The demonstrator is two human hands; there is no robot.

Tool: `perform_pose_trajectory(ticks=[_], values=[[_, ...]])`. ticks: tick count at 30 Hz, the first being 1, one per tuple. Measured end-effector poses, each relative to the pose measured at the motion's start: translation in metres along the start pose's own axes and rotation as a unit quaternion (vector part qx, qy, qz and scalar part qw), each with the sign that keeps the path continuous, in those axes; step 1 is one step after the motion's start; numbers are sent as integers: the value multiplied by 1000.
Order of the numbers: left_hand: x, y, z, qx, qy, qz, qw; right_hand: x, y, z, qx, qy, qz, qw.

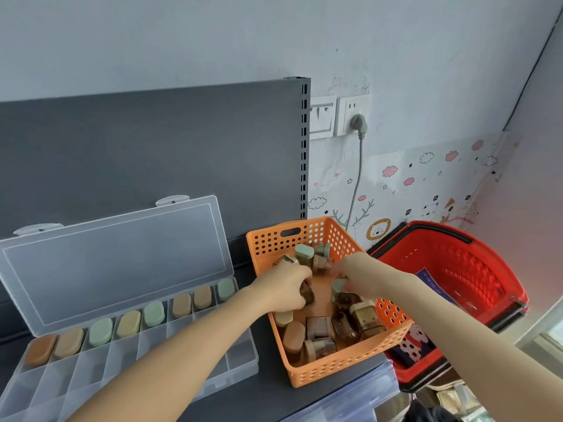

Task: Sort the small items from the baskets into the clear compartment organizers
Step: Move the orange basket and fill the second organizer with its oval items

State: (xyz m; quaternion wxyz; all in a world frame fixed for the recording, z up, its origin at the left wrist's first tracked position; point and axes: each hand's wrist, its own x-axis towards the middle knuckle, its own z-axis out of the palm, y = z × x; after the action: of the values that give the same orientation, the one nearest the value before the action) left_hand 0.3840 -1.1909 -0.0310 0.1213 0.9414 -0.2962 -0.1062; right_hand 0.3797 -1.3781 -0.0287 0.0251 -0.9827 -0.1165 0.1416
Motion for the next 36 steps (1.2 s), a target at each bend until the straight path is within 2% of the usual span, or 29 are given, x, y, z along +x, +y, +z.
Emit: perform_pose_trajectory(ticks=[6, 11, 15, 21, 24, 31, 36], values=[[-9, -9, -12, -161, 104, -27, 981, 5, -6, -1, 1, -14, -7, 1000], [-23, -23, -18, -173, 121, -29, 977, 6, -15, -9, 29, 17, -37, 999], [-36, -34, -22, -201, 163, -29, 965, 5, -30, -25, 91, 67, -57, 992], [-60, -51, -31, -325, 232, -65, 915, -1, -64, -44, 183, 186, -61, 963], [-78, -61, -34, -315, 254, -76, 911, 1, -87, -49, 196, 205, -83, 955], [-134, -97, -37, -225, 279, -107, 927, 3, -153, -45, 194, 182, -145, 953], [-189, -132, -36, -226, 292, -148, 918, 5, -202, -33, 252, 168, -171, 938]])
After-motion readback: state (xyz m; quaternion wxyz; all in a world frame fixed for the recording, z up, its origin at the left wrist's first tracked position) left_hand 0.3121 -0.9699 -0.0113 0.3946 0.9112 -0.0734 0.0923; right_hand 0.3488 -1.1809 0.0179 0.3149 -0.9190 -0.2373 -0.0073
